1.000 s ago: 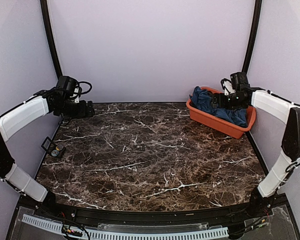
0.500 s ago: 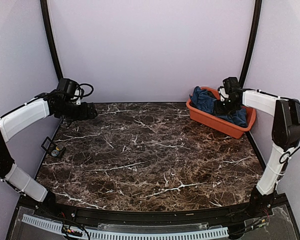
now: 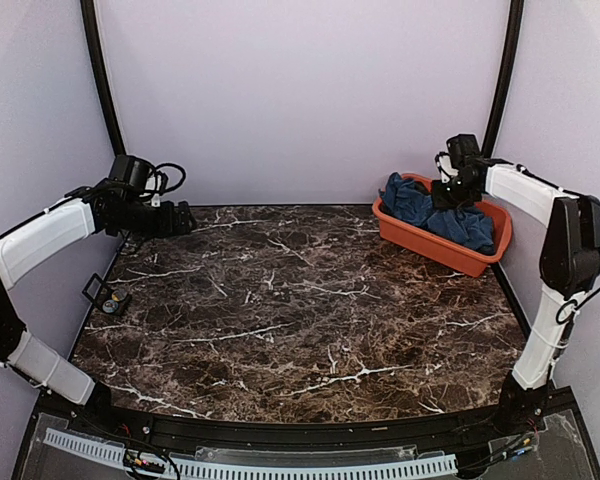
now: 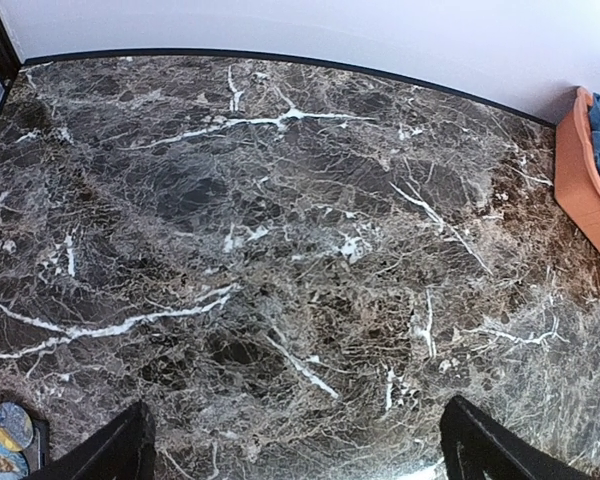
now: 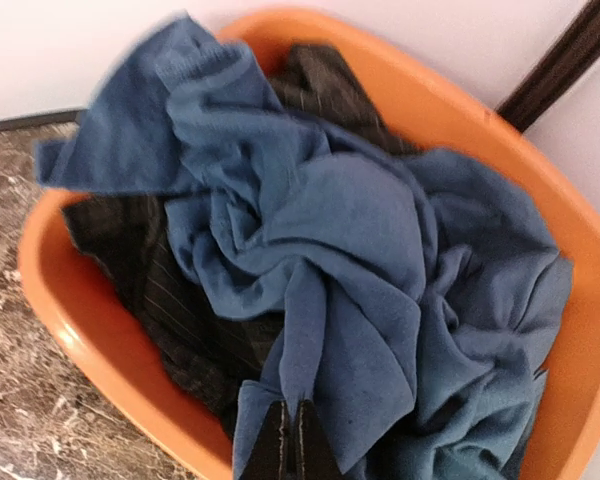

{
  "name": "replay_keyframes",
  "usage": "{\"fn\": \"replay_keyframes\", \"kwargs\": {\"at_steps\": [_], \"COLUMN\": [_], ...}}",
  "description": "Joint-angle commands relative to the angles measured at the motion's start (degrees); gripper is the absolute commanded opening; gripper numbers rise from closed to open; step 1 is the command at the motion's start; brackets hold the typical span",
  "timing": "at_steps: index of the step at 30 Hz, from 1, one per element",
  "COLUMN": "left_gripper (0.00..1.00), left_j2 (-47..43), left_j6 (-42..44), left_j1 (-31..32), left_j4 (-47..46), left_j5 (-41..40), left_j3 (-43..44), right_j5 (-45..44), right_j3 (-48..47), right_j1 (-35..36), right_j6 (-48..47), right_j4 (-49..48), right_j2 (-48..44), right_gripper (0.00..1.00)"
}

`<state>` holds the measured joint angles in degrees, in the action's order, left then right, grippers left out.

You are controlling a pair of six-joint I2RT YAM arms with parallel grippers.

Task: Pin the brooch onto the clothing
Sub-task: Pick up the crumpled clothing from the bin.

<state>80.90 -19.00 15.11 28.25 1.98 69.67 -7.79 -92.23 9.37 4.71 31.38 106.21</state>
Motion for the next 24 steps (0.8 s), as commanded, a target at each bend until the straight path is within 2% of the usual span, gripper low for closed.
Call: {"fn": "replay_keyframes", "kwargs": {"at_steps": [1, 7, 15, 20, 24], "left_gripper": [0.99, 0.99, 0.99, 0.99, 0.99], "left_j2": [-3.12, -5.07, -6.13, -7.17, -8.24], "left_j6": [1.15, 2.14, 3.85, 3.49, 2.54], "left_j1": [0.0, 0.0, 1.47, 2.76, 3.09], "left_j4": [-2.75, -5.94, -6.57, -11.2, -14.67], "left_j5": [4.93, 11.0, 12.51, 15.25, 17.6], "left_j3": [-1.06, 1.48, 6.37, 4.86, 1.88], "right_j5": [6.38, 9.99, 16.87, 28.48, 29.97], "right_j3": [-8.24, -23.47, -38.99, -37.12, -29.6], "right_j1": [3.31, 9.06, 17.85, 20.5, 20.52], "right_j6": [-6.14, -11.43, -18.56, -16.99, -15.1], "right_j4": [0.89, 4.98, 6.06, 2.77, 1.15], "right_j2": [-5.43, -7.14, -8.08, -10.87, -13.58], "right_gripper": [0.0, 0.0, 0.0, 0.0, 0.0]}}
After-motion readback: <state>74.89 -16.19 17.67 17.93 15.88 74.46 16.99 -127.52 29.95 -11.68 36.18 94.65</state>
